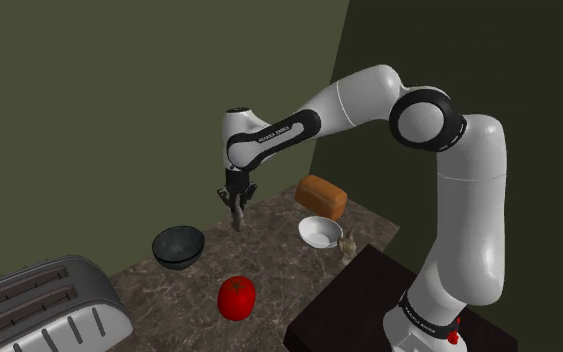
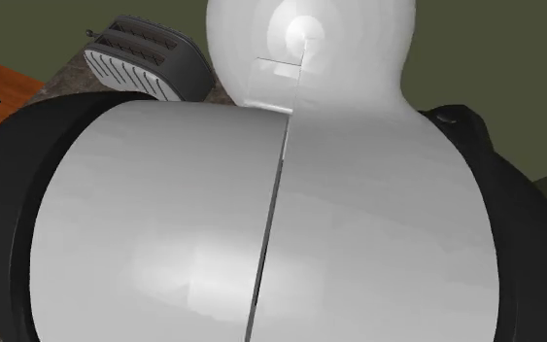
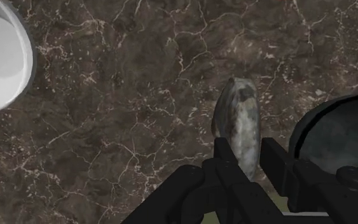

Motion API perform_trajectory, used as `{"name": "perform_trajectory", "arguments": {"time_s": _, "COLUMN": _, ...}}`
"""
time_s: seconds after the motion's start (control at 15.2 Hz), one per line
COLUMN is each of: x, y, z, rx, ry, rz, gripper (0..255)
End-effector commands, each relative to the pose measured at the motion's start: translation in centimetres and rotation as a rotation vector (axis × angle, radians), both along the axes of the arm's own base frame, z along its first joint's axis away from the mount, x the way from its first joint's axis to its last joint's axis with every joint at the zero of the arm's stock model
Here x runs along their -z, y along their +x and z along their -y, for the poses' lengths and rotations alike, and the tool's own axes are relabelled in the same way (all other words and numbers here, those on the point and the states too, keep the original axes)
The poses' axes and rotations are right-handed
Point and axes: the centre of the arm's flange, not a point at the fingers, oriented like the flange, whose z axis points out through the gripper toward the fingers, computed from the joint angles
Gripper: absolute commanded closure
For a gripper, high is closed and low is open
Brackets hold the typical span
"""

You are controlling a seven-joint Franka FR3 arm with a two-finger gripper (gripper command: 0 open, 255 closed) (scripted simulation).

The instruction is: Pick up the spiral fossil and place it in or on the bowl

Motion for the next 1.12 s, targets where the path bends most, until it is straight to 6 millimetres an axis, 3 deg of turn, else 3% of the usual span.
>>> {"name": "perform_trajectory", "arguments": {"time_s": 0.0, "x": -0.1, "y": 1.1, "z": -2.3, "rx": 0.001, "ry": 0.0, "rz": 0.0, "gripper": 255}}
{"name": "perform_trajectory", "arguments": {"time_s": 0.73, "x": -0.7, "y": 6.9, "z": -15.6, "rx": 0.001, "ry": 0.0, "rz": 0.0, "gripper": 255}}
{"name": "perform_trajectory", "arguments": {"time_s": 0.79, "x": -0.8, "y": 7.8, "z": -17.7, "rx": 0.001, "ry": 0.0, "rz": 0.0, "gripper": 255}}
{"name": "perform_trajectory", "arguments": {"time_s": 1.06, "x": 1.3, "y": 7.8, "z": -17.7, "rx": 0.001, "ry": 0.0, "rz": 0.0, "gripper": 255}}
